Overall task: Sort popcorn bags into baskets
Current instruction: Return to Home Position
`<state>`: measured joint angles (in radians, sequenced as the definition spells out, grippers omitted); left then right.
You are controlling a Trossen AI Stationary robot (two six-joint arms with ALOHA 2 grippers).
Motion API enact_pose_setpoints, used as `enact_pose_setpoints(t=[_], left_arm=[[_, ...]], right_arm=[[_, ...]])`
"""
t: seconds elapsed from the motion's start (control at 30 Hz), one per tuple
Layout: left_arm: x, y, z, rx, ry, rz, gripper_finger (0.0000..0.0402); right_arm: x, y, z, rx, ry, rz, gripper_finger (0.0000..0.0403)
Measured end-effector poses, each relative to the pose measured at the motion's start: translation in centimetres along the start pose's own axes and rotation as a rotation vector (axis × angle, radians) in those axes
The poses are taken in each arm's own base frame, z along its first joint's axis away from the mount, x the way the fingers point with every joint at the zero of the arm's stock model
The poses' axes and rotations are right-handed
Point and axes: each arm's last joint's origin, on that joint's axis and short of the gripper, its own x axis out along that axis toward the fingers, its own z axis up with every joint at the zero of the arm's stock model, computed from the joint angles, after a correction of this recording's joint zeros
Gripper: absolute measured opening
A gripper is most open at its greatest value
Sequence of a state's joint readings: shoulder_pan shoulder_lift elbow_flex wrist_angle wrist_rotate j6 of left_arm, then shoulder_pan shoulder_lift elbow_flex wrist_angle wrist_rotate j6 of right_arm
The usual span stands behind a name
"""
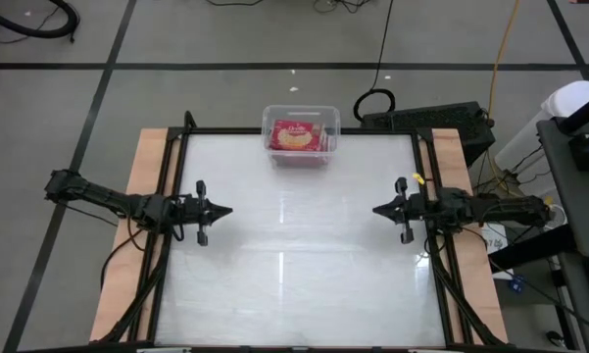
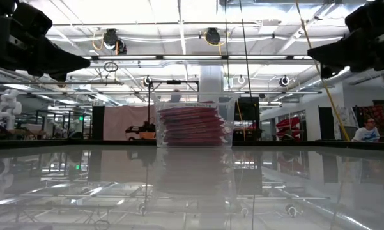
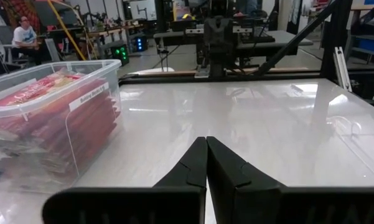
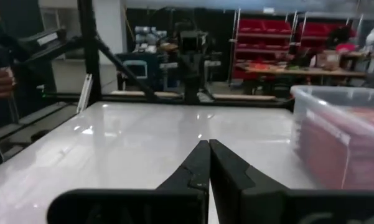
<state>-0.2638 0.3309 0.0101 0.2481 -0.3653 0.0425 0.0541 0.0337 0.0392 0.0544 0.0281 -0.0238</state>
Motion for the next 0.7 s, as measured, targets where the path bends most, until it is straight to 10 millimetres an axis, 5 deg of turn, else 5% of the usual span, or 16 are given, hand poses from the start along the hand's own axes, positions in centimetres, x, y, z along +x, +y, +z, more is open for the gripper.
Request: enact_pose_setpoints(t=[0.7], left_arm=[[-0.24,0.09,0.54,0.002,-0.055,-0.005,0.0002]], right_arm=[[-0.21,0.23,0.09,0.011,-0.016,0.081,0.0]])
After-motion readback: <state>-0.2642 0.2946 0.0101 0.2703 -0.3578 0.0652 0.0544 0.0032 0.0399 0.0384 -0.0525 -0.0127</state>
